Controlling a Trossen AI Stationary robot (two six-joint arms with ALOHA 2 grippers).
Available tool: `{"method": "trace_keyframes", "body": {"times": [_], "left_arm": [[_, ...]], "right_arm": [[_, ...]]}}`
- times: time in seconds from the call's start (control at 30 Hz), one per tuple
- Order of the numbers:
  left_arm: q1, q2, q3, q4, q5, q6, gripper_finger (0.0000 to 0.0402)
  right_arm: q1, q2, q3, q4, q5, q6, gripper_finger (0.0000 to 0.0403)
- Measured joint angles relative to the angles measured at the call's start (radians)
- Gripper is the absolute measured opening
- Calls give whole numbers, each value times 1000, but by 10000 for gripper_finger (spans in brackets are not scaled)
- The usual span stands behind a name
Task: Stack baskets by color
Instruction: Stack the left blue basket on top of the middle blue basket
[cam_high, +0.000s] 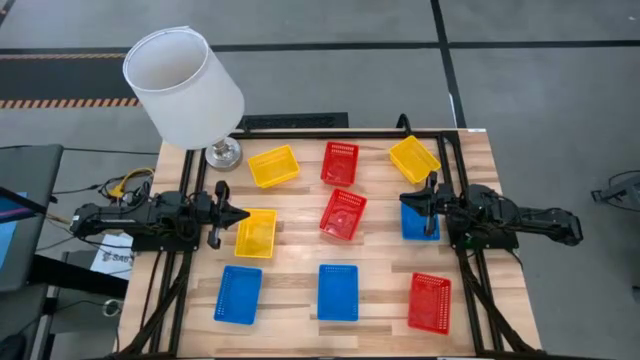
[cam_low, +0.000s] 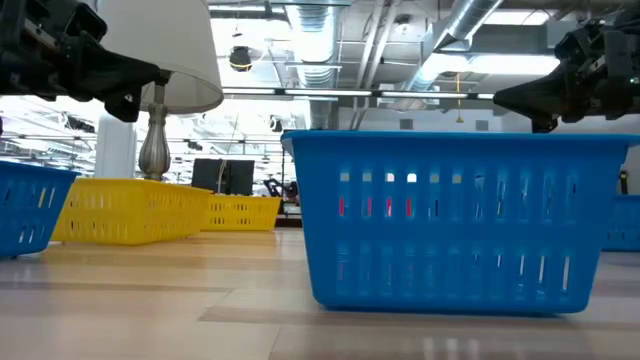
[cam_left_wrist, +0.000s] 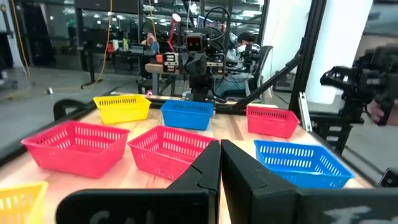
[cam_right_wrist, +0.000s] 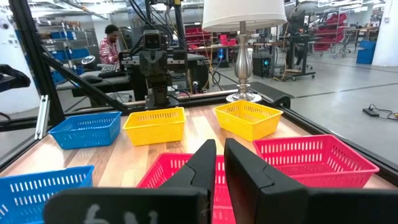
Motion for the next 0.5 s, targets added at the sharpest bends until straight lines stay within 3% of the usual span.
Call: {"method": "trace_keyframes", "body": {"times": [0.2, 0.37, 0.5], "left_arm": [[0, 0, 0, 1, -60, -179, 0], [0, 0, 0, 10, -102, -255, 0], [0, 0, 0, 10, -104, -283, 0]], "right_arm": [[2, 0, 0, 19, 14, 429, 61], [-7, 0, 0, 43, 65, 564, 61], [-13, 0, 0, 86, 110, 578, 61]]}}
